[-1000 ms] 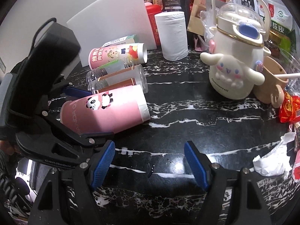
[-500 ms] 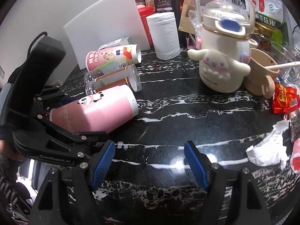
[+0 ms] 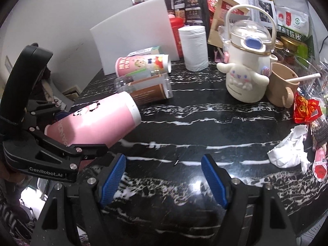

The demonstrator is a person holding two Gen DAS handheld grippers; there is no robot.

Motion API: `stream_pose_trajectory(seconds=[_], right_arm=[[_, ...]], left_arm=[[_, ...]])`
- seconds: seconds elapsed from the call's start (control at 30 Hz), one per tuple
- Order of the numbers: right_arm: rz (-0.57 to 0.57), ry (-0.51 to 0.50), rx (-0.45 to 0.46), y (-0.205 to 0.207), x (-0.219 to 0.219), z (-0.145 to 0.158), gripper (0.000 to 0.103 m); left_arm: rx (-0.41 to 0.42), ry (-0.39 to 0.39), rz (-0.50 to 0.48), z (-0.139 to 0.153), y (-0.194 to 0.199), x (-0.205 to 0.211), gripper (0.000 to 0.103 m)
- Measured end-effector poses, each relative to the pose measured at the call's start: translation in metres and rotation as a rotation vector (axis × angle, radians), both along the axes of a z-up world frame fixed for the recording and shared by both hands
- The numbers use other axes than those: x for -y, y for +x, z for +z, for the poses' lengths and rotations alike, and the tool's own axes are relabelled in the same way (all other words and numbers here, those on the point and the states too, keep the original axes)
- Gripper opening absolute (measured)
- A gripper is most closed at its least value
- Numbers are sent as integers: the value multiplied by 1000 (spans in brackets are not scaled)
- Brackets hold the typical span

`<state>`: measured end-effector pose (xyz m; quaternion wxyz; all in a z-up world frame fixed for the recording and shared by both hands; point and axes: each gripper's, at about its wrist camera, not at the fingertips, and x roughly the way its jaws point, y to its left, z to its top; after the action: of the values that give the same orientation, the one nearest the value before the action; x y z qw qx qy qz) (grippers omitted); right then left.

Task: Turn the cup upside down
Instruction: 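Lift the pink cup off the table with the left tool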

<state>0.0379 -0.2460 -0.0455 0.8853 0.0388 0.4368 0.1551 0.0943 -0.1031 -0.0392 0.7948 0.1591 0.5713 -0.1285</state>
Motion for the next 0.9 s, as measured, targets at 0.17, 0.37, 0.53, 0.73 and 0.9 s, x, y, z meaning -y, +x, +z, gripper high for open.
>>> stream_pose_trajectory(seconds=[0.17,0.37,0.53,0.73,0.9], right_arm=[[37,5,15,-17,-9,3,76],[78,4,22,-29,-23,5,76],[110,1,17,-35,-34,3,77],[116,-3,7,-39,-37,0,76],[111,-10,-5,-36,-37,-4,76]], left_arm=[[9,-34,127,0,-28,-26,77],[18,-112,277,-5,-60,-51,77],[35,-156,364,-7,-75,-62,77],[45,-198,463,-13,-74,-72,77],[42,-201,496,-22,-67,-76,77]])
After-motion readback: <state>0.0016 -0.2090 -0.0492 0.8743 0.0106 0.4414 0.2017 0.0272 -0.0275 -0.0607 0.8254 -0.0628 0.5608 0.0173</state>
